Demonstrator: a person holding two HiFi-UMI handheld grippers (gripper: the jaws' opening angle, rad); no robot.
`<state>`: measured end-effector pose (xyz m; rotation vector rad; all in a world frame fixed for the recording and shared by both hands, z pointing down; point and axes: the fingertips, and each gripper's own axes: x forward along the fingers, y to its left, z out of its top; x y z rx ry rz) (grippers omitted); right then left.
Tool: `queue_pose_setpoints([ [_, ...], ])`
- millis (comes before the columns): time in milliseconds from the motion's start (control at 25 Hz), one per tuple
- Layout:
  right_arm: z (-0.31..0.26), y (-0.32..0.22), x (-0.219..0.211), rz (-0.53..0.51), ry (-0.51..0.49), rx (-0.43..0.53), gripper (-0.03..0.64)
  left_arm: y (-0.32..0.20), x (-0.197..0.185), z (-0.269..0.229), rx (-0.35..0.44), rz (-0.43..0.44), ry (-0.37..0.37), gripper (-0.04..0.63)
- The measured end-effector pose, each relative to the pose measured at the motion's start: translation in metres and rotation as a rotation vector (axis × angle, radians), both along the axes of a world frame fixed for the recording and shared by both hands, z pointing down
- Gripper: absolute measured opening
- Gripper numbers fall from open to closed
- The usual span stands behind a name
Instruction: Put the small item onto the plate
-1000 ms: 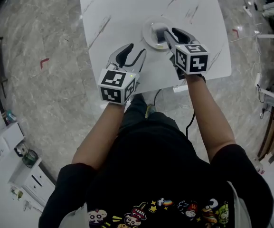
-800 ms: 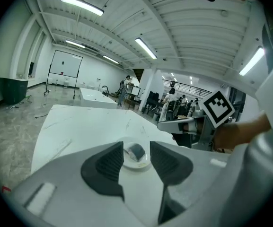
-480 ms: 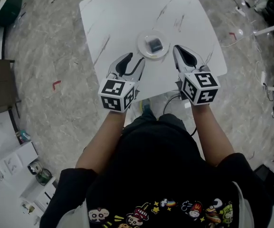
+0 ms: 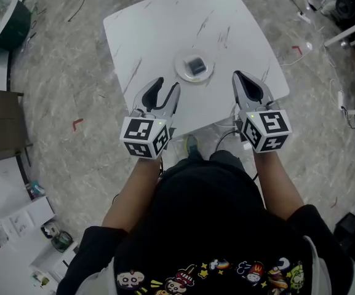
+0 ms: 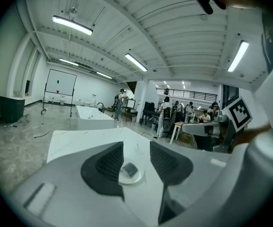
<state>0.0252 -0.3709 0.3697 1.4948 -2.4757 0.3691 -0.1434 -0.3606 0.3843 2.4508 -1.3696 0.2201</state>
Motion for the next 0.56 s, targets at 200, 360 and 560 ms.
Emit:
queue_pose_setpoints([
  [200, -0.004, 0.004, -0.005, -0.001, 0.008, 0.022, 0.018, 0.009, -0.001, -0.002, 0.015, -0.006, 0.006, 0.267],
  [360, -0.008, 0.008, -0.005, 0.003, 0.006, 0.033, 0.018, 0.014, -0.002, -0.005, 0.025, -0.01, 0.009, 0.267],
  [560, -0.014, 0.013, -0.004, 0.004, 0.005, 0.041, 0.018, 0.02, -0.003, -0.007, 0.023, -0.011, 0.015, 0.267],
])
